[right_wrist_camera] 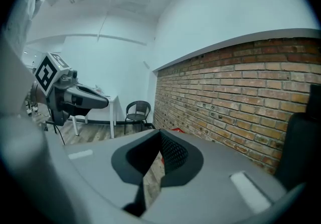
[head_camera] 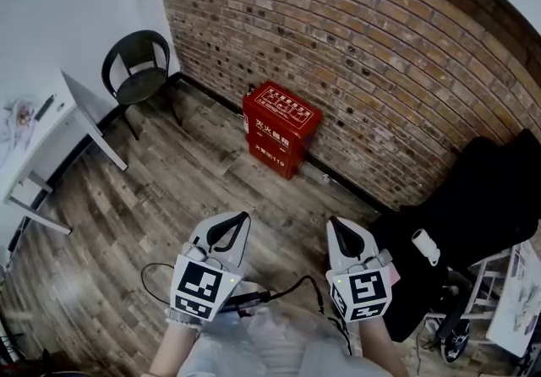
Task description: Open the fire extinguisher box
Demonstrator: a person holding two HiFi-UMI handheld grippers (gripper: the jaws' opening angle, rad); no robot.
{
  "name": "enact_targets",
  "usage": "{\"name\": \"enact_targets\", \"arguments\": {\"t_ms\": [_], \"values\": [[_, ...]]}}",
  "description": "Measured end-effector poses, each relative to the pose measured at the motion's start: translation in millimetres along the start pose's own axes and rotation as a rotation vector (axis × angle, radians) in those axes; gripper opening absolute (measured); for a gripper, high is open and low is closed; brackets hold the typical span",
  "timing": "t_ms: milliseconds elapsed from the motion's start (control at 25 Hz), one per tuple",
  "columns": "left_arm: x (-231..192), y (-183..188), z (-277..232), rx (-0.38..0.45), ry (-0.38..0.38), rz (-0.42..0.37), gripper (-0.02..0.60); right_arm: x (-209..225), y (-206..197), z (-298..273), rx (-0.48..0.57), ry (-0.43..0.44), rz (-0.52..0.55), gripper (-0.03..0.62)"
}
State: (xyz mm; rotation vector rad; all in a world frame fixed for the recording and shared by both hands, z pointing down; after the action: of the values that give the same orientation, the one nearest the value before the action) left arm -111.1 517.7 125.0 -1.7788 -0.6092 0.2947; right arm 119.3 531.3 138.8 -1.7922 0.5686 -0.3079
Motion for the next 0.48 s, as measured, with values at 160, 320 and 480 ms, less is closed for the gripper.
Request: {"name": "enact_targets", "arguments": {"t_ms": [160,320,480], "values": [[1.4,0.2,2.0,0.004,0.005,-0.001,-0.003,-0.2,-0.3,3.4,0.004,-0.006,-0.007,0.005],[3.5,1.4,0.9,0.006,0.006,-0.007,-0.003,2.8,-2.0,6.5,0.001,-0.017,-0.021,0.005],[4.7,4.6,1.3,0.011,0.01,-0.011,-0.003,4.7,-1.6,8.1,0.001,-0.02,-0.02,0.005]]}}
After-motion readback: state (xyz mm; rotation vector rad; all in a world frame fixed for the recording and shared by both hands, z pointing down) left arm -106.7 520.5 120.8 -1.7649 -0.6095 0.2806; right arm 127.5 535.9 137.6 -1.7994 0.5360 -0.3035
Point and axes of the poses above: the fingertips, and each gripper's own axes: z backward along the fingers, x to its right, y out of its top, the point moved 8 cm from there along z, backward along the fingers, and after that the axes turned 6 degrees about y, right-handed, at the moved point
